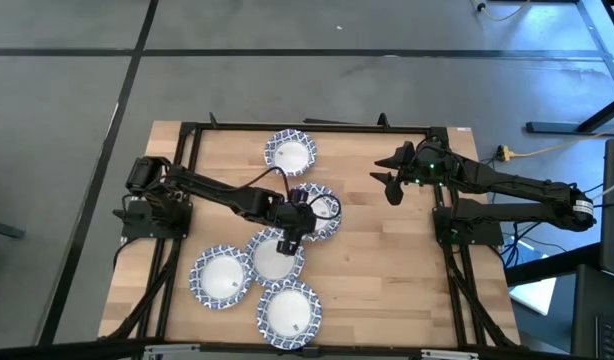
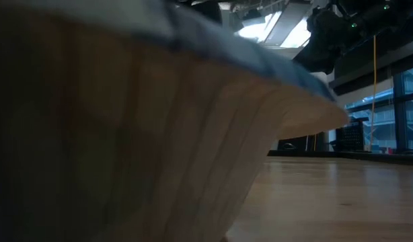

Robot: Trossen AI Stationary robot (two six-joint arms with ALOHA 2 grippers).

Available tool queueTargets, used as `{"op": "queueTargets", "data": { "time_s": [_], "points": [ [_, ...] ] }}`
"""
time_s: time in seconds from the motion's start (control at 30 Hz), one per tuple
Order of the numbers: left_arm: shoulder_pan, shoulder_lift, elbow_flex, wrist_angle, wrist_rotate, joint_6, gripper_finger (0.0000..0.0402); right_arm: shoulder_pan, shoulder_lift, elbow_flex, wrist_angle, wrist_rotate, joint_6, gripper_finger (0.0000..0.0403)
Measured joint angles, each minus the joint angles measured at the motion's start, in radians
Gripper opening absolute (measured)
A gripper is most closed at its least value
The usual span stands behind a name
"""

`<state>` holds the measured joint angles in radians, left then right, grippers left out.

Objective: Nest bowls inside each other
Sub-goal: Stack the blue patterned bowl on the stacked blue patterned bowls

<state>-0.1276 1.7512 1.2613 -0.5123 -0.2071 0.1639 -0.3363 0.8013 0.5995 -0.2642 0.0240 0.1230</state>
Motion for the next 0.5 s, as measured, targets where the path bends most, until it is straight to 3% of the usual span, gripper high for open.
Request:
{"op": "queueTargets", "data": {
  "time_s": [0.13, 0.27, 0.4, 0.5],
  "points": [
    [0.019, -0.022, 0.000, 0.020, -0.023, -0.001, 0.0172, 0.000, 0.000, 0.000, 0.000, 0.000, 0.000, 0.0193],
    [0.039, -0.045, 0.000, 0.044, 0.029, -0.002, 0.0172, 0.000, 0.000, 0.000, -0.003, 0.000, -0.002, 0.0193],
    [0.052, -0.079, 0.002, 0.044, 0.152, 0.000, 0.0172, 0.000, 0.000, 0.000, -0.008, 0.000, -0.004, 0.0193],
    [0.063, -0.095, 0.000, 0.023, 0.123, 0.002, 0.0172, 0.000, 0.000, 0.000, -0.011, 0.001, -0.021, 0.0193]
  ]
}}
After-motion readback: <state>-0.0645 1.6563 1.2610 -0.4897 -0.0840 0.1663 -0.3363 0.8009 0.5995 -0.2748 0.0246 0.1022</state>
